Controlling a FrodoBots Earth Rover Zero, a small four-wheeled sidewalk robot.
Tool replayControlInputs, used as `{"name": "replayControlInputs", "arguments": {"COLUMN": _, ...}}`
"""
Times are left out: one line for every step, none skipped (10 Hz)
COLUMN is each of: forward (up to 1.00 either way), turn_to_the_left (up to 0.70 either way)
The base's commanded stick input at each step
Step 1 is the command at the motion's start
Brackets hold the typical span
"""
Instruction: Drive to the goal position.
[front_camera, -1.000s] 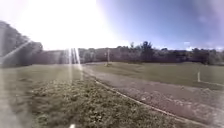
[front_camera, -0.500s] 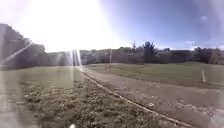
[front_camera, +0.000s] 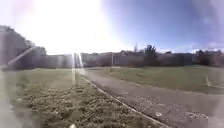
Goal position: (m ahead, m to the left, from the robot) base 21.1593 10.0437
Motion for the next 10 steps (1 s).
{"name": "replayControlInputs", "arguments": {"forward": 0.5, "turn_to_the_left": 0.0}}
{"name": "replayControlInputs", "arguments": {"forward": 0.5, "turn_to_the_left": 0.0}}
{"name": "replayControlInputs", "arguments": {"forward": 0.5, "turn_to_the_left": 0.0}}
{"name": "replayControlInputs", "arguments": {"forward": 0.5, "turn_to_the_left": 0.0}}
{"name": "replayControlInputs", "arguments": {"forward": 0.5, "turn_to_the_left": 0.0}}
{"name": "replayControlInputs", "arguments": {"forward": 0.5, "turn_to_the_left": 0.0}}
{"name": "replayControlInputs", "arguments": {"forward": 0.5, "turn_to_the_left": 0.0}}
{"name": "replayControlInputs", "arguments": {"forward": 0.5, "turn_to_the_left": 0.0}}
{"name": "replayControlInputs", "arguments": {"forward": 0.5, "turn_to_the_left": -0.14}}
{"name": "replayControlInputs", "arguments": {"forward": 0.5, "turn_to_the_left": -0.37}}
